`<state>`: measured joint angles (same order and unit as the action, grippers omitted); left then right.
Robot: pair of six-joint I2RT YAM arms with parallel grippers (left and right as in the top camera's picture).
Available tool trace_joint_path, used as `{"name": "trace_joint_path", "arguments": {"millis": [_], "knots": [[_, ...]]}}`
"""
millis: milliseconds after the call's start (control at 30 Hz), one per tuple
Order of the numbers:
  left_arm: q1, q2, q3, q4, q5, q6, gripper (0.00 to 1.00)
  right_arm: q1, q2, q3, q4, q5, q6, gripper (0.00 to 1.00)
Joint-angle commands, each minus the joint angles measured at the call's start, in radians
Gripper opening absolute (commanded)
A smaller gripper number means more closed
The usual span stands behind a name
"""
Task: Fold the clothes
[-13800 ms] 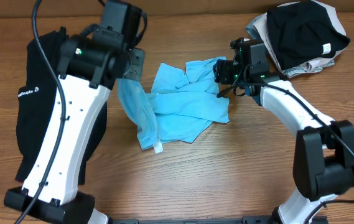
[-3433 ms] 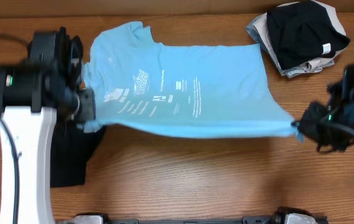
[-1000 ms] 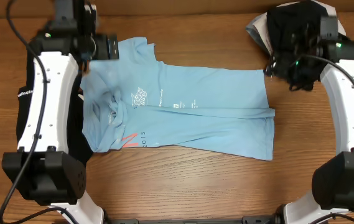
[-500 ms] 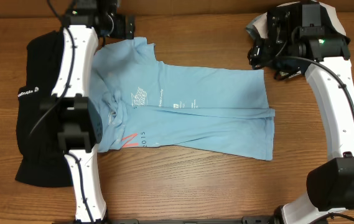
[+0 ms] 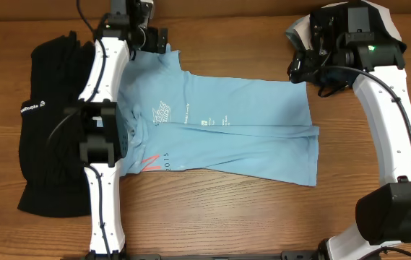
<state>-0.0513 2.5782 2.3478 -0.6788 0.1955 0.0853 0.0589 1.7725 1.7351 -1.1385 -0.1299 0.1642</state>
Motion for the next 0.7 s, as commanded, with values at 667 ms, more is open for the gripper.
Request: {"name": "trace_joint_path", "arguments": {"millis": [667], "knots": [[-0.017,0.07,-0.012,0.068,-0.076,-0.089,0.64,0.005,0.01,-0.029,0.026,0.006,-0.005,0.78]]}}
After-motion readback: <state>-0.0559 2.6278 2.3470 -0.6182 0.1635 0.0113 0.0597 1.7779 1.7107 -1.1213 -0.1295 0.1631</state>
